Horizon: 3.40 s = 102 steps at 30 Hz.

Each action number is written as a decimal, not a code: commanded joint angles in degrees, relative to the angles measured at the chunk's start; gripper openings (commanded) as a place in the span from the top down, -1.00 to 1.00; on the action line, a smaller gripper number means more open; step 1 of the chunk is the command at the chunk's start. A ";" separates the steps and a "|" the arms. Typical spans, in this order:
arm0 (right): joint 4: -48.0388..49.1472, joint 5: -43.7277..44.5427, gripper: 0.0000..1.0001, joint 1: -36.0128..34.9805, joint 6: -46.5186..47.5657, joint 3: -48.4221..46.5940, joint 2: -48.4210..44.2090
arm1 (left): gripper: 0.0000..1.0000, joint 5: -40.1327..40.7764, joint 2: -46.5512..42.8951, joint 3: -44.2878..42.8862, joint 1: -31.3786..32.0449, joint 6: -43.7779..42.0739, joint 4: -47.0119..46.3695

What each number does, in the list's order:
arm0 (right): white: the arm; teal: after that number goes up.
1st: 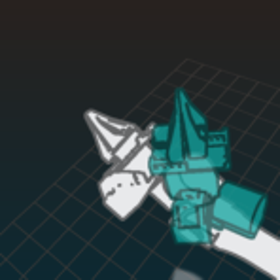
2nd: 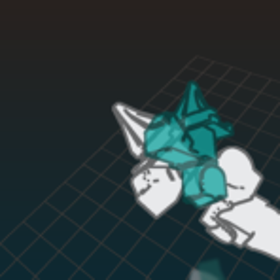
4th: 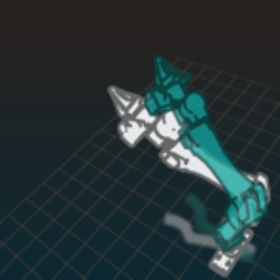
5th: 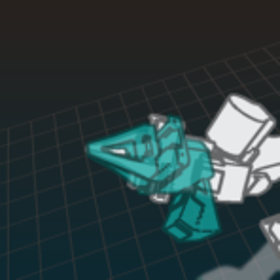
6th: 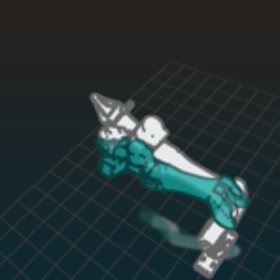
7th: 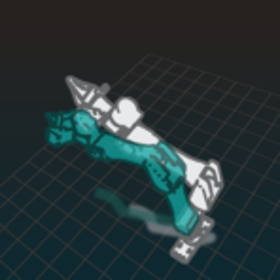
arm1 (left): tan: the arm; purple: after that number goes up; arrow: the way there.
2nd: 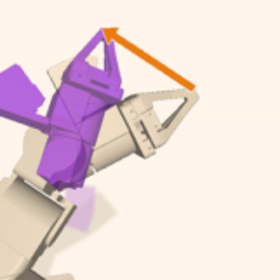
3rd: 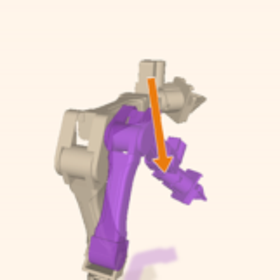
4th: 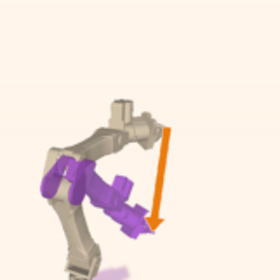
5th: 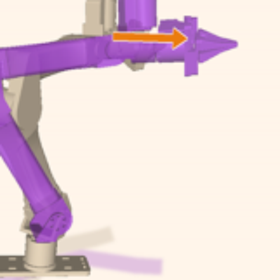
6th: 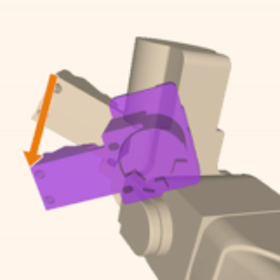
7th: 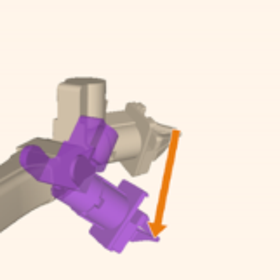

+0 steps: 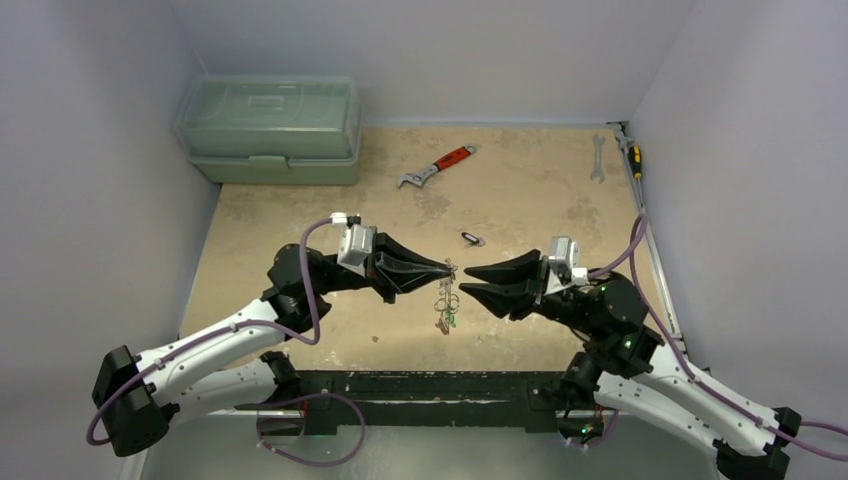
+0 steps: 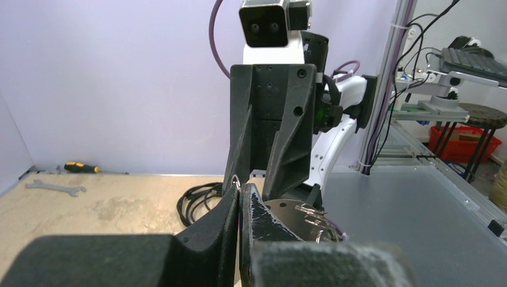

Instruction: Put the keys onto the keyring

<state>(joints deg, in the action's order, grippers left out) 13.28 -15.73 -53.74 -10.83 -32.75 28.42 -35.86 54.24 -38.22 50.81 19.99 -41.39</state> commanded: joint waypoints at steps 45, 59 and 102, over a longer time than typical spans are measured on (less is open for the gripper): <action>-2.99 -7.32 0.54 -0.23 6.70 -8.84 4.07 | 1.00 -6.49 2.66 0.86 0.18 9.33 -15.39; -2.64 -8.18 0.77 -0.23 6.96 -8.94 5.06 | 1.00 -7.03 3.68 1.17 0.23 10.33 -17.15; -11.43 0.39 1.00 -0.23 10.48 -10.17 5.57 | -0.48 3.43 -4.43 -2.40 0.18 0.73 9.20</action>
<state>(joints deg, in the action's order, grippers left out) 1.87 -19.94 -53.78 -1.19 -40.40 34.28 -37.71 52.73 -37.26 50.78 25.85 -42.19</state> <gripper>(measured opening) 0.005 0.731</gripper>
